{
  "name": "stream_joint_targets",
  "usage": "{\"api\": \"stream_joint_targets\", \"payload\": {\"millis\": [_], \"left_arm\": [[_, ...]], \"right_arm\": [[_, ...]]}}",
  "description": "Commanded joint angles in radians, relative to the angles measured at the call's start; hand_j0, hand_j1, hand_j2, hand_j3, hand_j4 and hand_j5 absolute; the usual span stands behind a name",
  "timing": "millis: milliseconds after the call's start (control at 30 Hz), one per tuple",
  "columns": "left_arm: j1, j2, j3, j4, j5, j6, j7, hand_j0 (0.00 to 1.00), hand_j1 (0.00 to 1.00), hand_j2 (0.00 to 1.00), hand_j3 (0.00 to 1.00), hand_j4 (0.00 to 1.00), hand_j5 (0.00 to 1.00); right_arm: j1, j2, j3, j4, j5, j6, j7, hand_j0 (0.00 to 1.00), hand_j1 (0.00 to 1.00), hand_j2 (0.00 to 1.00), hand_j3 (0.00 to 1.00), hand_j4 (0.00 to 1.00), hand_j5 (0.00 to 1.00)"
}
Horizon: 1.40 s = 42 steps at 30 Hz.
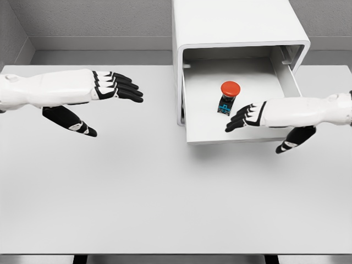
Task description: Slide open multi-storey tabletop storage cabinets and put open load switch and slide close multi-storey tabletop storage cabinets
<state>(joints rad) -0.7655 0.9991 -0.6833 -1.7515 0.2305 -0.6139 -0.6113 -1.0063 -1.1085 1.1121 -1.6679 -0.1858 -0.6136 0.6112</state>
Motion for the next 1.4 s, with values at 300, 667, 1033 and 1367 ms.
{"api": "stream_joint_targets", "payload": {"millis": [300, 667, 1033, 1367], "left_arm": [[0.003, 0.004, 0.001, -0.003, 0.012, 0.003, 0.0, 1.0, 1.0, 1.0, 1.0, 1.0, 1.0], [0.012, 0.004, 0.001, -0.003, 0.012, 0.003, 0.0, 1.0, 1.0, 1.0, 1.0, 1.0, 1.0], [0.014, 0.006, 0.001, -0.005, 0.01, 0.003, 0.0, 1.0, 1.0, 1.0, 1.0, 1.0, 1.0], [0.017, 0.004, -0.002, -0.003, 0.01, 0.003, 0.0, 1.0, 1.0, 1.0, 1.0, 1.0, 1.0]], "right_arm": [[0.002, 0.055, -0.021, 0.106, 0.086, 0.003, 0.0, 1.0, 1.0, 1.0, 1.0, 1.0, 1.0], [-0.026, 0.153, -0.09, 0.218, 0.108, 0.003, 0.0, 1.0, 1.0, 1.0, 1.0, 1.0, 1.0], [-0.032, 0.151, -0.089, 0.227, 0.154, 0.003, 0.0, 1.0, 1.0, 1.0, 1.0, 1.0, 1.0], [0.034, 0.07, -0.077, 0.013, 0.154, 0.003, 0.0, 1.0, 1.0, 1.0, 1.0, 1.0, 1.0]]}}
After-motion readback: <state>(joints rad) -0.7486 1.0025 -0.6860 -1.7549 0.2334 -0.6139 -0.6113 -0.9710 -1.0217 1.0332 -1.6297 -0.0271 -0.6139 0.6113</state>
